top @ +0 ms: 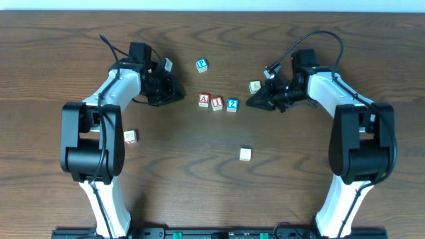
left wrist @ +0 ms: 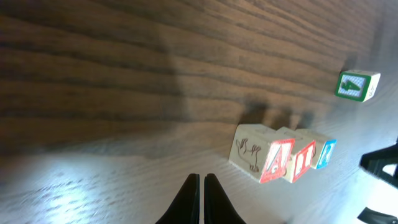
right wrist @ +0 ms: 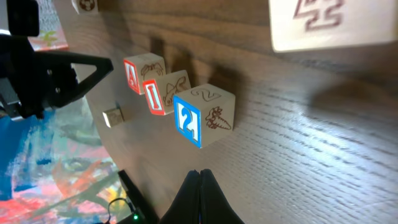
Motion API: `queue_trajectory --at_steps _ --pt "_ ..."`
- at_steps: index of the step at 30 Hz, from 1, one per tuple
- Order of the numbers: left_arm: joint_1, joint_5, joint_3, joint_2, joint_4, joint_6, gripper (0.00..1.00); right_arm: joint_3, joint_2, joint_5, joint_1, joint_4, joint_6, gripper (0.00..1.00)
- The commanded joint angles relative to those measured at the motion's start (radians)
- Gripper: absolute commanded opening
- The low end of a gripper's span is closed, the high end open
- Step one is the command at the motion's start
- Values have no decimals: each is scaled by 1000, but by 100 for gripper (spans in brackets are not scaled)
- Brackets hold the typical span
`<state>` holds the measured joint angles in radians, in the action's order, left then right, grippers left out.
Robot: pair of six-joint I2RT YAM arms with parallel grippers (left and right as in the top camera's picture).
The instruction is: Spell out Ai2
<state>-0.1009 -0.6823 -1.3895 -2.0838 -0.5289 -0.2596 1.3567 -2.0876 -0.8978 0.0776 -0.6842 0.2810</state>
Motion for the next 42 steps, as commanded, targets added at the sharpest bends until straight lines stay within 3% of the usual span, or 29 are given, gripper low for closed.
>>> queue_trajectory --at_steps 1,9,20,42 --pt "-16 -21 -11 -23 23 -48 6 2 6 0 22 -3 10 2" --pt "-29 -13 -11 -24 126 -150 6 -13 -14 13 21 -5 -21 2" --pt "-58 9 -11 -39 153 -239 6 -12 -75 -2 21 66 -11 1" --pt "-79 -26 -11 -87 165 -272 6 -12 -106 30 72 165 82 1"
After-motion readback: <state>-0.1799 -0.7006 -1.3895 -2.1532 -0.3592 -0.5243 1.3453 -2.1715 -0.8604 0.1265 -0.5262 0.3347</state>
